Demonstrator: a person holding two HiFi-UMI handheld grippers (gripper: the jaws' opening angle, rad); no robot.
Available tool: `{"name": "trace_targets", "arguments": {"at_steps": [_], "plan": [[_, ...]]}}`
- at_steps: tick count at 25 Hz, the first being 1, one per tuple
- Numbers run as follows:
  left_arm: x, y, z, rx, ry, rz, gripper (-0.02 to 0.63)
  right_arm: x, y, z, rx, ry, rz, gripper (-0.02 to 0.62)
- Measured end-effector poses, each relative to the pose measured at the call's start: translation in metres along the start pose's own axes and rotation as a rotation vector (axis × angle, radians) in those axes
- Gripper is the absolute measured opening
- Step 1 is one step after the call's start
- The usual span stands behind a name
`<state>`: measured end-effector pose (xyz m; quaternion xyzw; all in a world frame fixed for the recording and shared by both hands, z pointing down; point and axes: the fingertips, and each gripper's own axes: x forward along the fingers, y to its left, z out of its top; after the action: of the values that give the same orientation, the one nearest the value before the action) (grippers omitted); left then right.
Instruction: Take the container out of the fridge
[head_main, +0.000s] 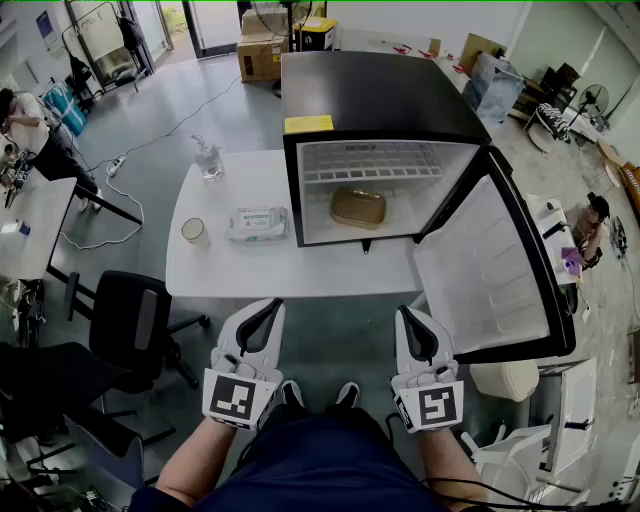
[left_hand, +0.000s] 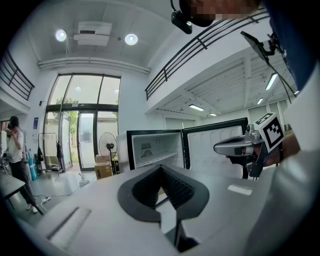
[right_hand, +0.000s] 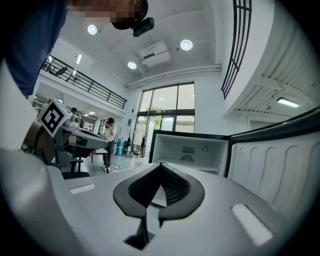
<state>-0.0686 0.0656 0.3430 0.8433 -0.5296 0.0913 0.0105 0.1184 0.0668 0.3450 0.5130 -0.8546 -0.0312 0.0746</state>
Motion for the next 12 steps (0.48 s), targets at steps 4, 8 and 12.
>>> {"name": "trace_targets", "arguments": {"at_steps": [4, 8, 12], "plan": [[0.000, -0.001, 0.000, 0.005, 0.001, -0.001, 0.002, -0.002, 0.000, -0.002, -0.001, 0.001, 0.001, 0.006], [0.002, -0.002, 0.000, 0.013, 0.002, -0.002, 0.002, -0.003, -0.001, -0.005, 0.004, 0.010, 0.002, 0.006], [0.010, -0.004, -0.003, 0.011, 0.007, 0.002, 0.002, -0.005, -0.010, -0.010, 0.038, 0.005, -0.006, 0.006]]}}
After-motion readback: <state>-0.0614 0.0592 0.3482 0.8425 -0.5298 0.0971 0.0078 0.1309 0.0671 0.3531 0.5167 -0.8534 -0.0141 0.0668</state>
